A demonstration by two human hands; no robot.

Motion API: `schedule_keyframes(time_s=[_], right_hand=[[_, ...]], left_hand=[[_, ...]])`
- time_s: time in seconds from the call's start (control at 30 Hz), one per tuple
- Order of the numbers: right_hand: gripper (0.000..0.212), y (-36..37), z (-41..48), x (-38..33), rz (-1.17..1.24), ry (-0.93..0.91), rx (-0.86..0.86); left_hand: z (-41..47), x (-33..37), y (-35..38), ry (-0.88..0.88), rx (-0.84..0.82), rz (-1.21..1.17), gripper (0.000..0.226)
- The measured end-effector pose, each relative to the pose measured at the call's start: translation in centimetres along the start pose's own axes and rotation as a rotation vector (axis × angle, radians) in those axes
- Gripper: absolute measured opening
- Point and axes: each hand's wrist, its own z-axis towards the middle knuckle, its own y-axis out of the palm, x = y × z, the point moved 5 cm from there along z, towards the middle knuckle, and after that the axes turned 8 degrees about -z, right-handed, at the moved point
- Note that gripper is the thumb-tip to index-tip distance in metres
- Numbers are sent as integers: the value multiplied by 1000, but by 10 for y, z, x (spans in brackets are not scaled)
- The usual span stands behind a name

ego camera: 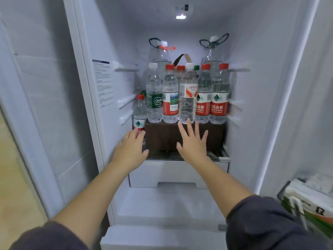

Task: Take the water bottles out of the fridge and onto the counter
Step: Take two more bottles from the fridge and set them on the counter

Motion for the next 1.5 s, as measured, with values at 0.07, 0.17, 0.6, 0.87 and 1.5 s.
schedule_keyframes(time_s=[0.07,0.17,0.6,0.87,1.5], right_hand=[[80,7,11,7,-26,10,-24],[88,24,15,18,-103,3,-95],[98,32,17,25,-141,-23,-181],[97,36,18,28,-103,-17,-183],[98,30,17,27,-87,-6,-196]], left_hand=[[26,2,-2,-11,18,19,69],[65,3,-4,-38,14,-2,68],[198,-10,-35,-37,70,-183,57],[187,-12,-31,-80,197,-172,44],[115,25,-98,129,252,-255,24]])
